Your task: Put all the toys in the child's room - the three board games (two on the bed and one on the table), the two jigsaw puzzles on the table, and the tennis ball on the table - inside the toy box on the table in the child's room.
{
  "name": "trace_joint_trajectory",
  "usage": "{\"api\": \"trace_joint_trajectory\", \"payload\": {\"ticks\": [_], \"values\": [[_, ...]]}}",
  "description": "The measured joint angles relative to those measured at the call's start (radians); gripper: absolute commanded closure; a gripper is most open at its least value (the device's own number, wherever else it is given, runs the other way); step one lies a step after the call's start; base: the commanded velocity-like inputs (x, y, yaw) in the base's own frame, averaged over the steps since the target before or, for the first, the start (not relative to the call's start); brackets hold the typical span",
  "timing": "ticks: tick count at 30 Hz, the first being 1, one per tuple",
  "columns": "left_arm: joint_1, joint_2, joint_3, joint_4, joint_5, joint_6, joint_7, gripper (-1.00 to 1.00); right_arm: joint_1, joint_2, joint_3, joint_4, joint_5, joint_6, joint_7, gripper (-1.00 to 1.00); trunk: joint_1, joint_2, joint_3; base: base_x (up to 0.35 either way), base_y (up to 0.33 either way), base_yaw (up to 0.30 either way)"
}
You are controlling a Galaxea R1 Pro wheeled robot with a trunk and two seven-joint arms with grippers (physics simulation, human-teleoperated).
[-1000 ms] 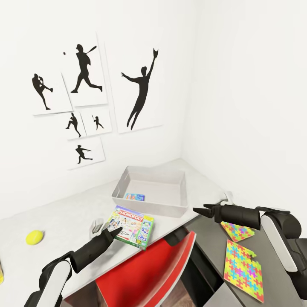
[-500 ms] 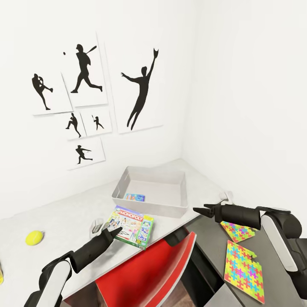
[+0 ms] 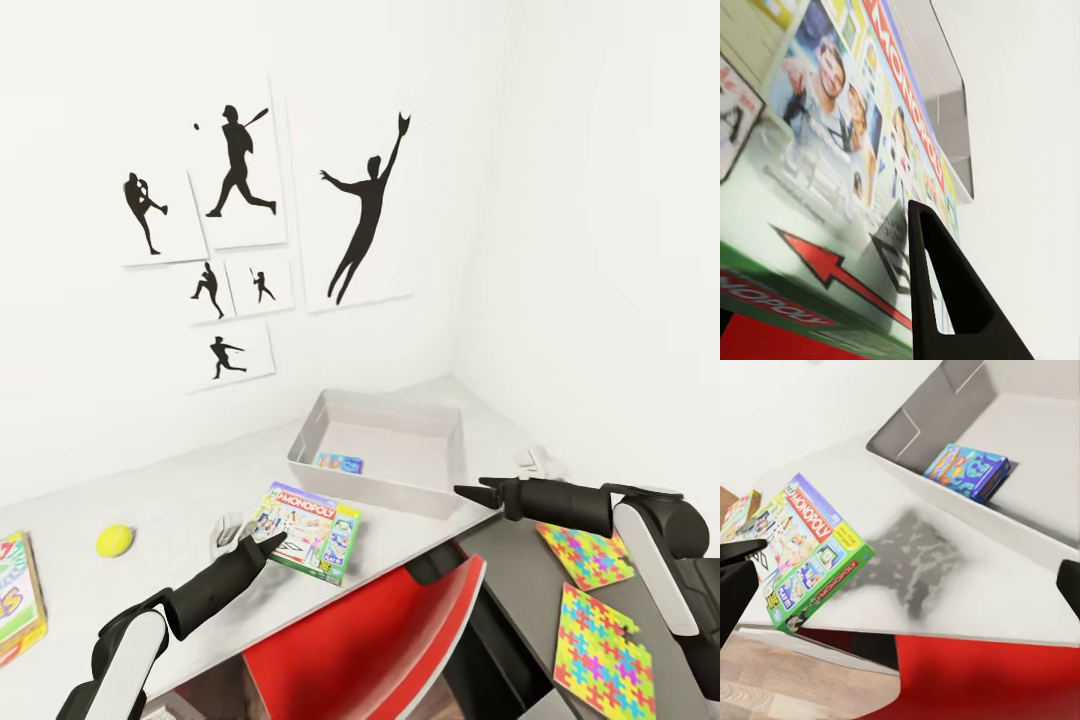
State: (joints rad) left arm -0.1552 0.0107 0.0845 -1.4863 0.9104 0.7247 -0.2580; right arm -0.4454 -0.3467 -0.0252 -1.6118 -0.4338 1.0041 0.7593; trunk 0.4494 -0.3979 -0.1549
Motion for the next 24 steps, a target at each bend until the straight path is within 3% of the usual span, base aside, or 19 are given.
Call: {"api": "trace_joint_trajectory", "payload": {"ticks": [24], "values": [[-0.001, -0.004, -0.002, 0.001, -0.001, -0.001, 0.001, 1.0, 0.005, 0.0, -0.003, 0.001, 0.002, -0.005, 0.001, -1.0, 0.0, 0.0, 0.0, 0.055, 0.0, 0.017]]}}
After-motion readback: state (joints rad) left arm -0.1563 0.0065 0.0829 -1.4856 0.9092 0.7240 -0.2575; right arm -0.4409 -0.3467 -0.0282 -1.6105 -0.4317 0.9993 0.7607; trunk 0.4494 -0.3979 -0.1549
